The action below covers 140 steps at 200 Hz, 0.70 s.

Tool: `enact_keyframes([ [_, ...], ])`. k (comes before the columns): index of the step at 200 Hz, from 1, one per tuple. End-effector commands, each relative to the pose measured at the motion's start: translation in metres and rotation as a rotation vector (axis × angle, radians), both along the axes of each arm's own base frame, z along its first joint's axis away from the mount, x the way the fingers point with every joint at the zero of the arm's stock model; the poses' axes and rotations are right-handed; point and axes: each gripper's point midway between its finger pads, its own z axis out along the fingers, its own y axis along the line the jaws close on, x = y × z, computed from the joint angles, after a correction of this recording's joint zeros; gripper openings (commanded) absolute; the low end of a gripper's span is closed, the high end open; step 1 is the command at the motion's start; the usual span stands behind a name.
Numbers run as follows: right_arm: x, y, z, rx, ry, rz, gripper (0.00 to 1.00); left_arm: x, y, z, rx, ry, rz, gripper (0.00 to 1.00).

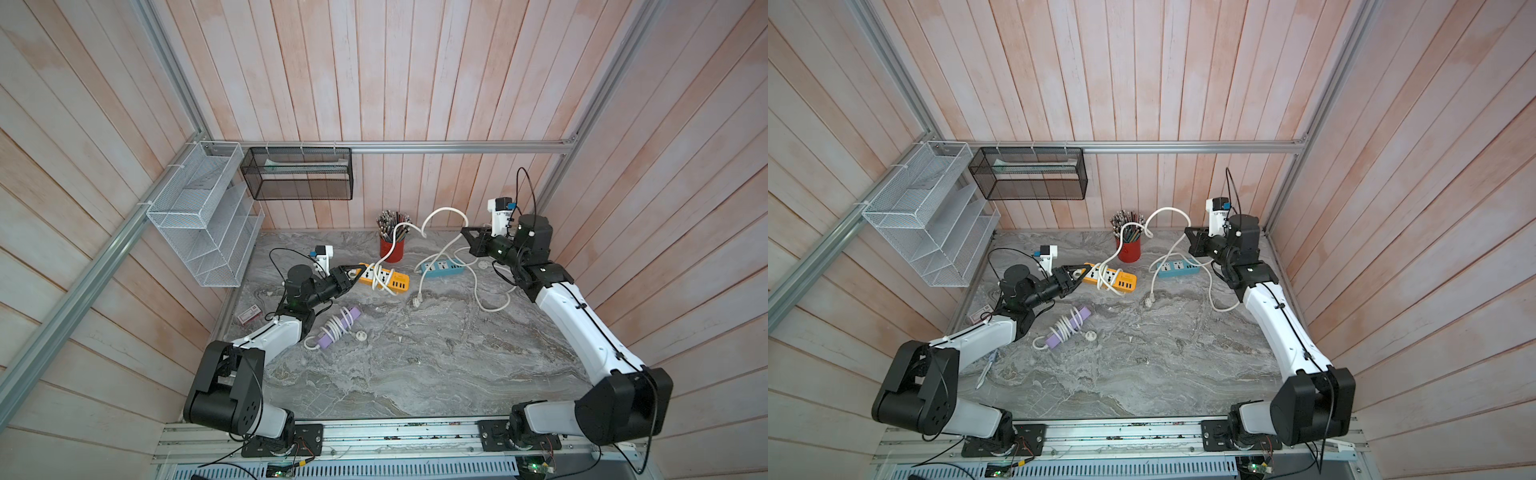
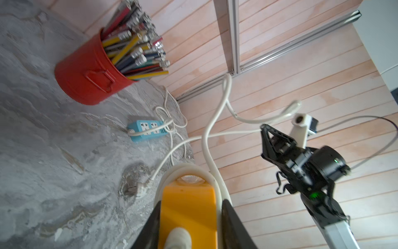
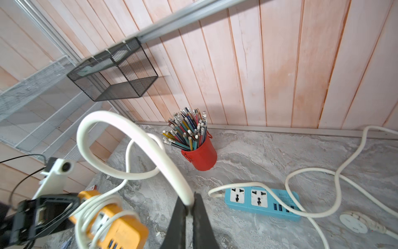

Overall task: Unwrap the cord wrapped around the power strip
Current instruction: Unwrap the power cord from the power strip.

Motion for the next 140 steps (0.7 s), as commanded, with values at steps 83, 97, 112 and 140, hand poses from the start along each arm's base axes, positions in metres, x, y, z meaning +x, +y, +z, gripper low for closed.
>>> enact_keyframes([
  [83, -0.039, -0.046, -0.088, -0.037, 0.303, -0.131, 0.0, 0.058, 0.04, 0.084, 0.028, -0.253, 0.183, 0.0],
  [97, -0.043, -0.046, -0.122, -0.05, 0.381, -0.13, 0.0, 0.056, 0.039, 0.097, -0.005, -0.269, 0.173, 0.0],
  [112, -0.046, -0.044, -0.149, -0.055, 0.442, -0.12, 0.0, 0.052, 0.038, 0.105, -0.048, -0.273, 0.16, 0.0],
  [140, -0.047, -0.039, -0.182, -0.073, 0.519, -0.112, 0.0, 0.042, 0.035, 0.103, -0.139, -0.248, 0.125, 0.0],
])
